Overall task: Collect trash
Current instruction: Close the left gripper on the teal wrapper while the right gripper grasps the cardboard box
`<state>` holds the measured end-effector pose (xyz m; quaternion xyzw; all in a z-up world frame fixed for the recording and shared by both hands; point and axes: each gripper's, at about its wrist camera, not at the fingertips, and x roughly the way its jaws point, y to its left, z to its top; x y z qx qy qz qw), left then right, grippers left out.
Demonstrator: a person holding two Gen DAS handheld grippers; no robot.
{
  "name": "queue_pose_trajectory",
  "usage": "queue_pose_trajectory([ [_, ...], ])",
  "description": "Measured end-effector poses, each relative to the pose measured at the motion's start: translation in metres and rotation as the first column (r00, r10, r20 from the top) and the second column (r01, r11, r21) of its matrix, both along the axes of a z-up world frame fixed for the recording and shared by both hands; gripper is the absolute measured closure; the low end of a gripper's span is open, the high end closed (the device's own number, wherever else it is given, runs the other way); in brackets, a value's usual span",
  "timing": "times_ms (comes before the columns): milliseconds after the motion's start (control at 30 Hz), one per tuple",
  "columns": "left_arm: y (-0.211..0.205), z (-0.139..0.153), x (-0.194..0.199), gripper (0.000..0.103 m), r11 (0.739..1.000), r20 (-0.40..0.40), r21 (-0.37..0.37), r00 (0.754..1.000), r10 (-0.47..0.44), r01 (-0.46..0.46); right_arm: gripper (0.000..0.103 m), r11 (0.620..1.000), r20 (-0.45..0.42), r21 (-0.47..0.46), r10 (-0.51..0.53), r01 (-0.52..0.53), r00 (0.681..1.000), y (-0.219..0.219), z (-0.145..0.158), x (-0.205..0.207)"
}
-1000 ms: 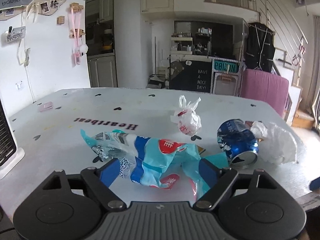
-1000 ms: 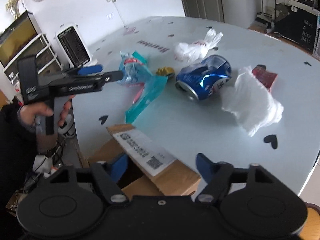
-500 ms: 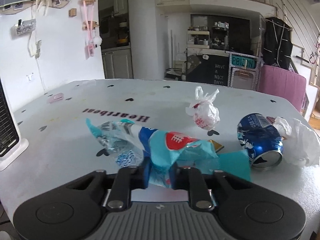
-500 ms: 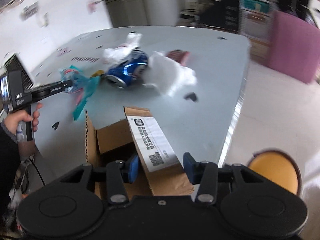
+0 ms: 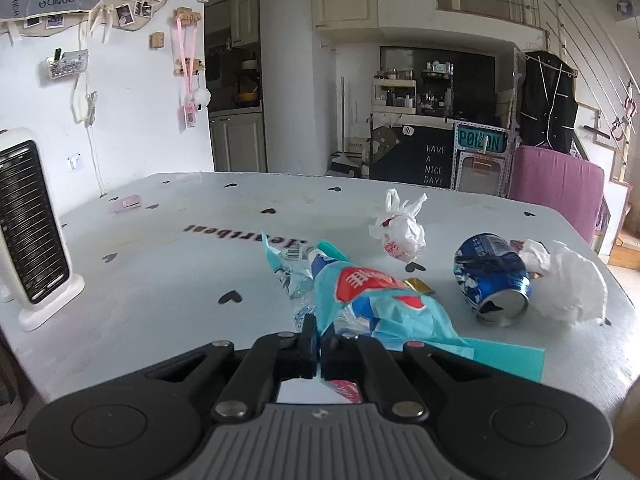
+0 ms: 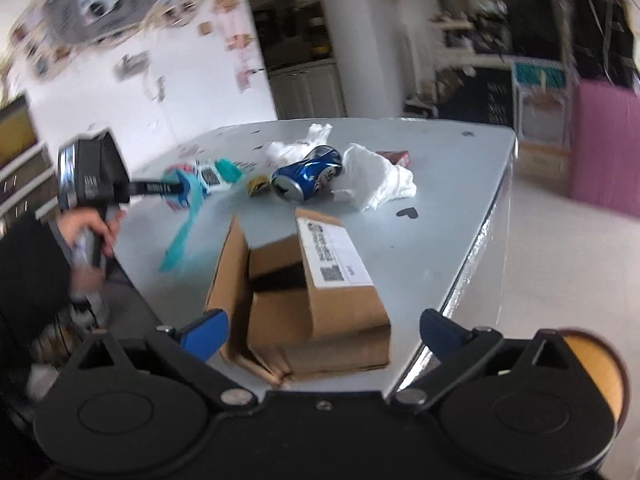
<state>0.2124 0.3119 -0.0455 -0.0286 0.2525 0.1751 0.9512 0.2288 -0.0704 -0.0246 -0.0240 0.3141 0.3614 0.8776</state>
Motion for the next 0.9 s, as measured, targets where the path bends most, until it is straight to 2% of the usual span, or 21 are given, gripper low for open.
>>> queue_pose_trajectory([
  [167,-0.004,0.004,-0.029,0.103,0.999,0.019,-0.027,0.999,0.031,-0.030,0.000,0.999,0.076,0.004,0.046,-0.046,0.996,0.006,-0.011,-0.012],
  [400,-0.015,0.005,-0.070,0.103,0.992,0.051,-0.109,0.996,0.073,-0.067,0.000,0.998,0.224,0.028,-0.056,0.052,0.973,0.005,-0.020,-0.044],
  [467,-0.022,0.005,-0.077,0.103,0.991,0.055,-0.116,0.996,0.067,-0.061,0.000,0.996,0.224,0.027,-0.091,0.087,0.970,0.002,-0.023,-0.048],
  [567,-0.033,0.005,-0.085,0.102,0.988,0.065,-0.148,0.996,0.055,-0.045,0.000,0.989,0.174,0.068,-0.141,0.130,0.975,-0.005,-0.026,-0.041],
  [667,-0.046,0.003,-0.090,0.102,0.986,0.067,-0.164,0.997,0.039,-0.027,0.000,0.985,0.133,0.118,-0.145,0.129,0.980,-0.006,-0.029,-0.032],
  [900,-0.066,0.002,-0.095,0.102,0.981,0.069,-0.194,0.998,0.008,0.006,0.002,0.994,0.201,0.061,-0.104,0.094,0.974,0.015,-0.046,-0.024],
])
